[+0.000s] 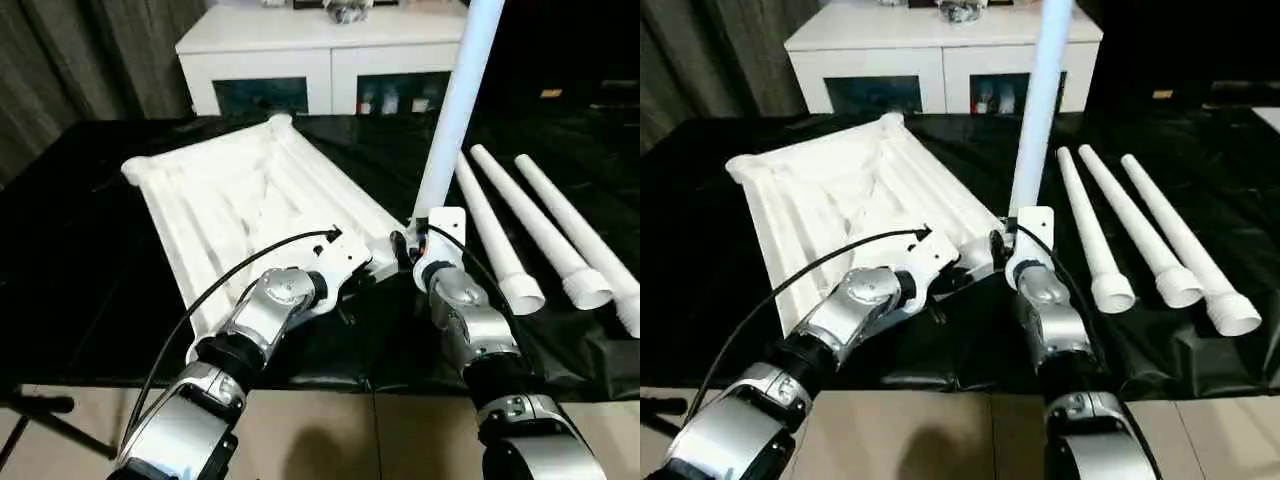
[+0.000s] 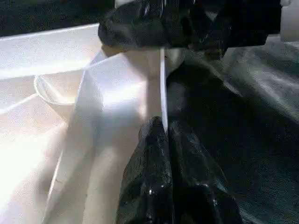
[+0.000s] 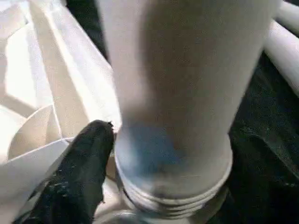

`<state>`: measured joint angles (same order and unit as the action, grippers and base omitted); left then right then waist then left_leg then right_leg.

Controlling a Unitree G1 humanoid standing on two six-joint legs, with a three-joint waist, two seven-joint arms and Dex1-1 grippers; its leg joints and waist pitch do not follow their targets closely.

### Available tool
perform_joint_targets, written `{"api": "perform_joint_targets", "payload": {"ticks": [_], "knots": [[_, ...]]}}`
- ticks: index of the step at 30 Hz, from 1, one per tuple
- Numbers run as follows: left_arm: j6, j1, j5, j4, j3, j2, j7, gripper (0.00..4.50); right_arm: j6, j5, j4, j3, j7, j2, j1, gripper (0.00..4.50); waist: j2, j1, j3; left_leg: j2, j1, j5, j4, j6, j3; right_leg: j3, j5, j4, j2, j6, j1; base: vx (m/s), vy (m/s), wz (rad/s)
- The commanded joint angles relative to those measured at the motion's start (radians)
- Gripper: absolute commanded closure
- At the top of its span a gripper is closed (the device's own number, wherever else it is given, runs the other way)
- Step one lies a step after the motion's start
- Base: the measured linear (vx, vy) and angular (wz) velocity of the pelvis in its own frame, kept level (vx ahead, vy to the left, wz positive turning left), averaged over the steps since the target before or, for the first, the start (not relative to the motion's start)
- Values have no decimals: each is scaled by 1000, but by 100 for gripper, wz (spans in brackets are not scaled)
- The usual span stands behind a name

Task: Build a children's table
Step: Rotate leg to tighten

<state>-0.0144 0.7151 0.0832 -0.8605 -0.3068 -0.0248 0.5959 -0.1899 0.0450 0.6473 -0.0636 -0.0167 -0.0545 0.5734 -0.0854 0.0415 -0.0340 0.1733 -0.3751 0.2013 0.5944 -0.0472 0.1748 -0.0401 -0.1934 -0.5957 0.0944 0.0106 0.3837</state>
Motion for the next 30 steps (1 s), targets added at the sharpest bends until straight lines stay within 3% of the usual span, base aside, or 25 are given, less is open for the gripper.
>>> {"api": "perform_joint_targets", "payload": {"ticks": [1,2,3,4,5,8,10,11,12,14,16,18,20,22,23,24,26,27,30], "knots": [[73,14,-20,0,33,14,-13,406,-23,-7,-68,19,3,-4,-20,69,22,5,63,39,10,88,-68,82,-11,26,-15,59,49,-238,-40,0,0,0],[88,23,-39,4,55,21,-12,396,-48,-7,-137,18,6,-17,-45,69,25,6,63,39,8,74,-66,92,-12,26,2,58,49,-241,-40,0,0,0],[87,25,-47,9,62,23,-10,389,-59,-7,-164,17,5,-22,-56,69,21,13,74,41,9,21,-59,109,-13,25,79,46,50,-246,-42,0,0,0],[80,29,-61,16,77,26,-12,376,-72,-7,-207,14,2,-27,-74,69,25,13,76,38,2,-28,-54,131,-13,24,159,37,44,-250,-41,0,0,0],[79,31,-69,16,85,28,-13,364,-78,-7,-227,12,1,-30,-82,69,24,19,80,39,3,-60,-48,155,-13,23,213,30,46,-256,-37,0,0,0],[101,48,-64,-1,105,24,-71,338,-110,-12,-332,18,12,-43,-129,69,22,22,78,38,-3,-86,-41,195,-12,20,236,28,45,-262,-30,0,0,0],[102,56,-65,-14,119,14,-95,326,-141,-15,-401,23,19,-50,-159,69,21,22,72,40,-2,-25,-47,188,-11,20,152,38,46,-256,-31,0,0,0],[111,58,-58,-20,126,6,-107,316,-160,-11,-433,25,23,-50,-174,69,14,22,70,41,0,20,-52,167,-13,20,91,42,47,-251,-31,0,0,0],[103,52,-63,-3,143,-10,-114,306,-167,-13,-453,35,36,-59,-187,69,18,20,68,41,0,34,-54,161,-11,21,74,46,45,-246,-31,0,0,0],[85,33,-73,43,179,-49,-134,294,-183,-14,-499,55,65,-79,-218,69,5,20,67,42,3,70,-58,126,-14,20,44,46,43,-239,-31,0,0,0],[41,-5,-95,127,224,-100,-139,270,-172,5,-521,56,105,-96,-243,69,10,14,66,43,-2,92,-62,102,-16,20,62,43,44,-241,-35,0,0,0],[4,-54,-118,229,275,-163,-135,256,-165,11,-548,61,141,-122,-269,33,10,9,64,44,1,119,-64,85,-15,20,41,45,41,-242,-32,0,0,0],[-31,-122,-134,351,351,-255,-142,242,-155,51,-588,57,215,-152,-303,28,4,8,66,45,3,123,-64,79,-15,20,41,42,41,-240,-33,0,0,0],[-45,-145,-141,386,383,-289,-147,220,-161,73,-608,55,252,-162,-318,5,7,4,64,44,2,118,-63,81,-14,20,41,43,36,-231,-29,0,0,0],[-54,-170,-132,411,422,-342,-161,214,-179,102,-635,64,310,-182,-337,0,2,4,65,43,5,117,-62,82,-15,18,52,41,35,-229,-28,0,0,0],[-87,-204,-114,436,473,-420,-184,210,-216,136,-675,83,384,-212,-369,0,12,8,65,45,4,118,-63,87,-15,20,50,37,36,-223,-31,0,0,0],[-108,-215,-107,443,488,-445,-191,210,-230,143,-688,92,404,-221,-381,0,4,4,62,43,3,122,-65,85,-15,19,31,40,33,-215,-26,0,0,0],[-132,-230,-93,448,498,-473,-203,210,-241,136,-689,108,416,-228,-386,0,4,3,59,45,8,141,-68,67,-15,19,4,44,32,-215,-21,0,0,0],[-260,-272,-53,441,537,-547,-265,210,-272,78,-647,182,423,-231,-376,0,11,5,53,42,7,189,-76,31,-14,21,-68,46,32,-212,-18,0,0,0]]}}
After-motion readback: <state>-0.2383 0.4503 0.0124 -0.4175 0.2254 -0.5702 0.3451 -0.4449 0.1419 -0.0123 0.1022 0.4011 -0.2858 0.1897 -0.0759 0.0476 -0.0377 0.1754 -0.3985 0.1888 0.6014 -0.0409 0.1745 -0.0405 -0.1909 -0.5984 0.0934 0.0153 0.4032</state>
